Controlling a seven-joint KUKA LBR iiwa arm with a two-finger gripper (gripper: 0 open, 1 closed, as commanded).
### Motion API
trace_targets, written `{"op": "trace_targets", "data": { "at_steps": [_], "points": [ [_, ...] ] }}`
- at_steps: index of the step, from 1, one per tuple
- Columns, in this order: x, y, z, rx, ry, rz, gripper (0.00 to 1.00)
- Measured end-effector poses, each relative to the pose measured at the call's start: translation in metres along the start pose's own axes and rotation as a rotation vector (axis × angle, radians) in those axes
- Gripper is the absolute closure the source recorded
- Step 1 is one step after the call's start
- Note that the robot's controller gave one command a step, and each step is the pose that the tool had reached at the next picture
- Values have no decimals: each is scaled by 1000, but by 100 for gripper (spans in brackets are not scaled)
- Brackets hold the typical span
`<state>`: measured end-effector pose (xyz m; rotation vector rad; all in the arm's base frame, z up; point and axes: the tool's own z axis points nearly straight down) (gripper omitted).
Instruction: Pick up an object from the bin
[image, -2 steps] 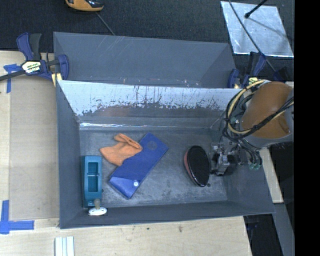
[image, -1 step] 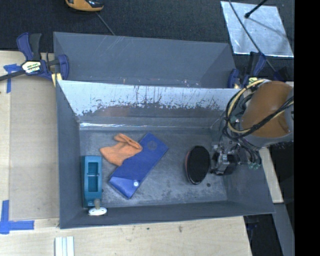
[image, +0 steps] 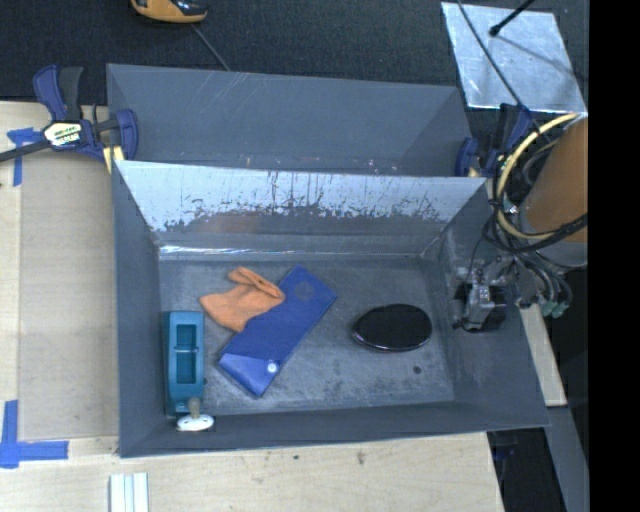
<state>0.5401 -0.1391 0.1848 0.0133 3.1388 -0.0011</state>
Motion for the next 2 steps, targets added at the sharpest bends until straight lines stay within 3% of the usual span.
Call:
{"op": "trace_targets", "data": {
  "at_steps": [1, 2],
  "points": [
    [0, 0, 0, 0, 0, -1, 100],
    [7, -3, -46, -2, 7, -27, 100]
  ]
}}
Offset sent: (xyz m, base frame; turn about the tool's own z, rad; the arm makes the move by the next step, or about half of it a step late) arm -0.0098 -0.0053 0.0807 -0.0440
